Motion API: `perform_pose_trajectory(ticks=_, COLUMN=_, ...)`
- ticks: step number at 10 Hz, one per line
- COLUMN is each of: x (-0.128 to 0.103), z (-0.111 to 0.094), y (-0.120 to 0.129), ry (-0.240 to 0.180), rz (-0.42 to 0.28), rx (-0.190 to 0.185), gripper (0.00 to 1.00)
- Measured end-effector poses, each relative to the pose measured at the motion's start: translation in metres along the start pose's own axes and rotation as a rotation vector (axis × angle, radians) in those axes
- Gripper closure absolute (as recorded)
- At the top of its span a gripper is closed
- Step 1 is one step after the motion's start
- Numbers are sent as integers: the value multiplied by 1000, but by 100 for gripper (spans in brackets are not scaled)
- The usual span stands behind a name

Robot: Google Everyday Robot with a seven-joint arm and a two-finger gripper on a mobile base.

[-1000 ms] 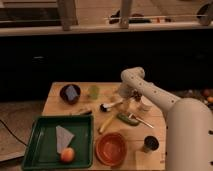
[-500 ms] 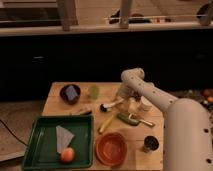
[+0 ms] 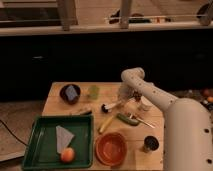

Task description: Wipe red bowl with brush

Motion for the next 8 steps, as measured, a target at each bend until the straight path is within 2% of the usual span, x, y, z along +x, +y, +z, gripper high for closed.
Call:
perform_pose_trajectory(ticks=2, x=-1, z=-3, y=-2, ry=5, rz=-1, rx=1, gripper=100)
perform_pose_trajectory(ticks=5, x=-1, z=-30, y=-8, ry=28, rz=-2, rx=14, gripper=100)
perform_pose_trajectory(ticks=8, x=-3, z=-46, y=-11, ry=32, rz=-8, rx=32, gripper=100)
